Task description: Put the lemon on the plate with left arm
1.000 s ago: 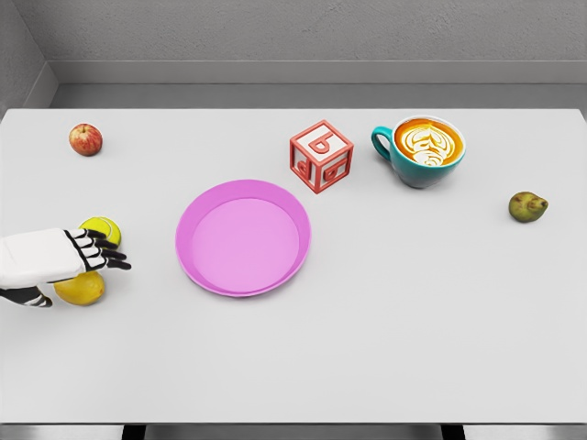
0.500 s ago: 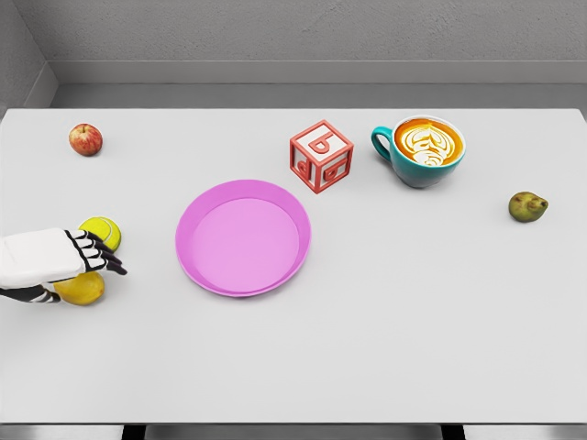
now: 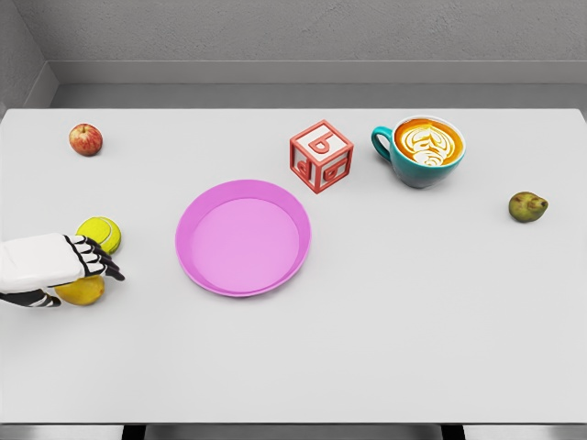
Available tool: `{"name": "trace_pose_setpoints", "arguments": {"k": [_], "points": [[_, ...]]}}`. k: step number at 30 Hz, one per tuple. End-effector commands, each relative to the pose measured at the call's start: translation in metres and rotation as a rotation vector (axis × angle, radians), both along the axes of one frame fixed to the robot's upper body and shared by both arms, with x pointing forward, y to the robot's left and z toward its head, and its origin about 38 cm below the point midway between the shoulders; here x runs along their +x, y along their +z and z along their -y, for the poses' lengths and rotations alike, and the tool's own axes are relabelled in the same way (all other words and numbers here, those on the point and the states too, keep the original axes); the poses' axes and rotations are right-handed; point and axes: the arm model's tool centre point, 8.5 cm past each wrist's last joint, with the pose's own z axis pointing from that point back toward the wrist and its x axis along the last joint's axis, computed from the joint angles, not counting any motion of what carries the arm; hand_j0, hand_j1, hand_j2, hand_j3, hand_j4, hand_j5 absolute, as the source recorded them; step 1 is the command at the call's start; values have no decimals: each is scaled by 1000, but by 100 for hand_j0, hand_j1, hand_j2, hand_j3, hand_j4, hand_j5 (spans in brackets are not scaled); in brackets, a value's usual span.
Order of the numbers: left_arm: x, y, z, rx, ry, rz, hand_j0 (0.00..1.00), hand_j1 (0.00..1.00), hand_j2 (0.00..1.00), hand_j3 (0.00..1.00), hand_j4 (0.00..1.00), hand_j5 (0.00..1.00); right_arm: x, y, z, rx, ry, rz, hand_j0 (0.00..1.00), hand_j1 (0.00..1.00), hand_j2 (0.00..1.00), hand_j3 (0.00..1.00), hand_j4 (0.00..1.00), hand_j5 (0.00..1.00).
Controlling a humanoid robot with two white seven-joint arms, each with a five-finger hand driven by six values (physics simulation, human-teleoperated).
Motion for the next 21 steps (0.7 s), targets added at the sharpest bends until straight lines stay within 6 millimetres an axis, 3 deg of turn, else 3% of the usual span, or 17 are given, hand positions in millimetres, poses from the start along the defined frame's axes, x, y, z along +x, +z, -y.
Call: {"name": "trace_pose_setpoints", "arguments": {"k": [1,21], "points": [[0,1,0,-4,2,0,87,87,87,87,87,87,0,0,0,0,0,-1,100,100,100,100,100,100],[-1,-5,-5,-1,19,-17,85,85,85,85,85,85,0,0,0,0,0,0,100,100,100,100,100,100]]}}
